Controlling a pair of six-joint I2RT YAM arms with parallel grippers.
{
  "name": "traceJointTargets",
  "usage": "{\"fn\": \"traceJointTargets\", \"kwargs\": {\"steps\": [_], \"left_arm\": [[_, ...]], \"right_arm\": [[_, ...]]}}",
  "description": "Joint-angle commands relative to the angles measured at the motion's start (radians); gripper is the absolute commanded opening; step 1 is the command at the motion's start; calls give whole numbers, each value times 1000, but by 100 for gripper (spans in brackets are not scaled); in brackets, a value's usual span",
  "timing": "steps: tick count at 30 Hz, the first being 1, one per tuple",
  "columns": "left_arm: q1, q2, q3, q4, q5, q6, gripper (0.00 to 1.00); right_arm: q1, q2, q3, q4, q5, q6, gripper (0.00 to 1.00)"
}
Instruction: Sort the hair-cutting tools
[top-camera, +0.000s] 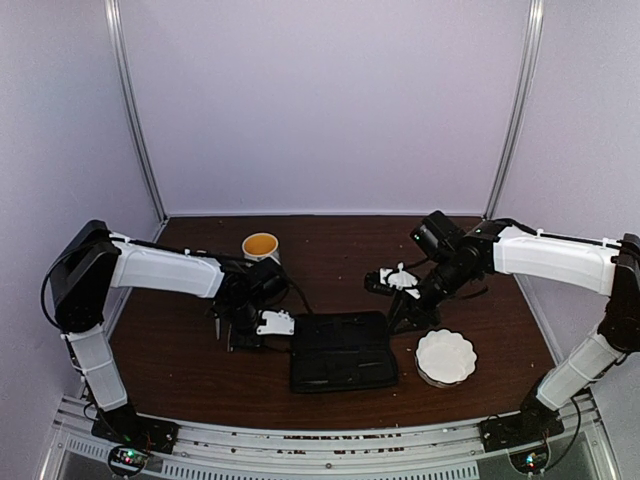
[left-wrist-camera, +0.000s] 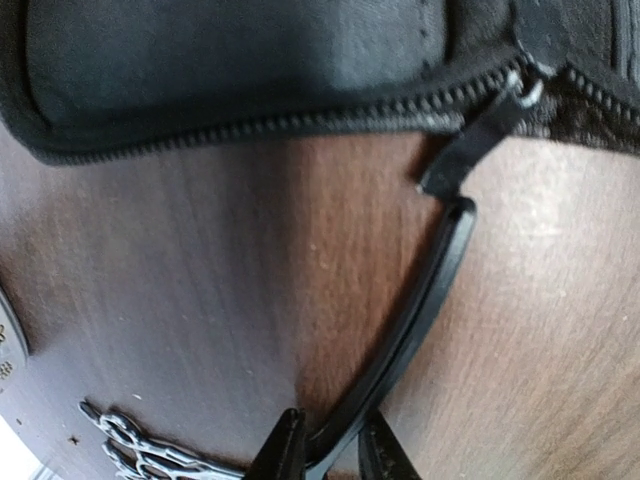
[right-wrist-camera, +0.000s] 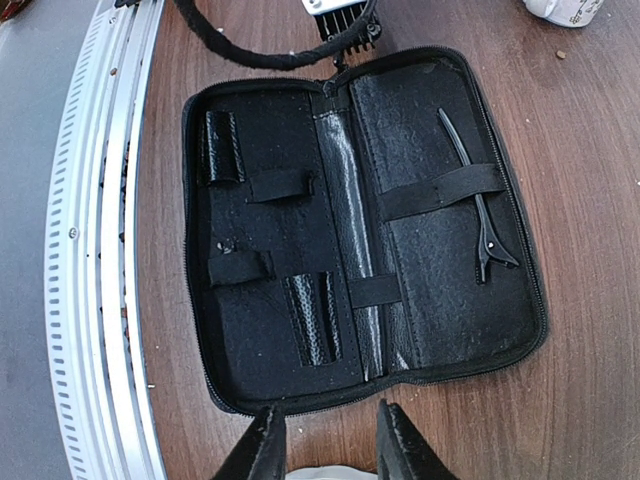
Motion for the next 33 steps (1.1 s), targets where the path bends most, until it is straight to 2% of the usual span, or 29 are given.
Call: {"fn": "traceJointTargets", "kwargs": {"steps": [1, 8, 15, 24, 33], "left_arm": [[5, -8, 5, -47, 0, -12, 22], [-1, -57, 16, -107, 37, -38, 11], [-11, -78, 77, -227, 56, -126, 2], [-43, -48, 234, -282, 85, -181, 0], [-91, 118, 491, -342, 89, -211, 0]], "right_arm": [[-5, 1, 10, -5, -9, 7, 32], [-5, 7, 15, -8, -11, 6, 32], [-8, 8, 27, -16, -17, 13, 32], [-76, 53, 86, 1, -17, 99, 31], [-135, 239, 218, -19, 5, 224, 32]]}}
